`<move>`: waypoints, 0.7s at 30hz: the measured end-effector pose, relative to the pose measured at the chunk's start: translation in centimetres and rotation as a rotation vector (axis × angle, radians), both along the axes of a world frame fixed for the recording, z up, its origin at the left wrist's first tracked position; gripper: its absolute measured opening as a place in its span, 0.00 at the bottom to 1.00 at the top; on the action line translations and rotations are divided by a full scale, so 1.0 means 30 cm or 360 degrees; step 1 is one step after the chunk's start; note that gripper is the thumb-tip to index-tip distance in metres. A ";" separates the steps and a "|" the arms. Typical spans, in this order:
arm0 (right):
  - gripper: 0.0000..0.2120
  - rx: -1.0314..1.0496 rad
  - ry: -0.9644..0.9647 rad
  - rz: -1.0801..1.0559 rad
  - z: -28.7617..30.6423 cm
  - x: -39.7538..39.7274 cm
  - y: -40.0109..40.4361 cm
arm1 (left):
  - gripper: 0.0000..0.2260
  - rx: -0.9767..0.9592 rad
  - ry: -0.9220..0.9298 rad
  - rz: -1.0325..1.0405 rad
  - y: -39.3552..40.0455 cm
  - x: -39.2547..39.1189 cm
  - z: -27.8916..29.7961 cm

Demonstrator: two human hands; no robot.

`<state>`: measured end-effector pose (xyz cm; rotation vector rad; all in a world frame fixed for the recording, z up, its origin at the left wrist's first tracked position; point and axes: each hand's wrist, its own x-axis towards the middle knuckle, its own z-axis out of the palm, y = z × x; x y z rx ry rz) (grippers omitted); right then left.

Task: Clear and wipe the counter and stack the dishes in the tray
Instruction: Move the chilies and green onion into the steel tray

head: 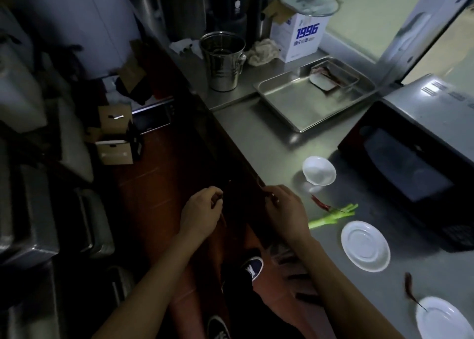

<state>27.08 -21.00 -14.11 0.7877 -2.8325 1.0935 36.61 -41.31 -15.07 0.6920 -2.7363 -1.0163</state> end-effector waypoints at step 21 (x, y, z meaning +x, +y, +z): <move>0.12 -0.0346 -0.0083 -0.0321 0.004 -0.741 -0.032 | 0.09 -0.0174 -0.0114 -0.0297 -0.068 -0.900 0.104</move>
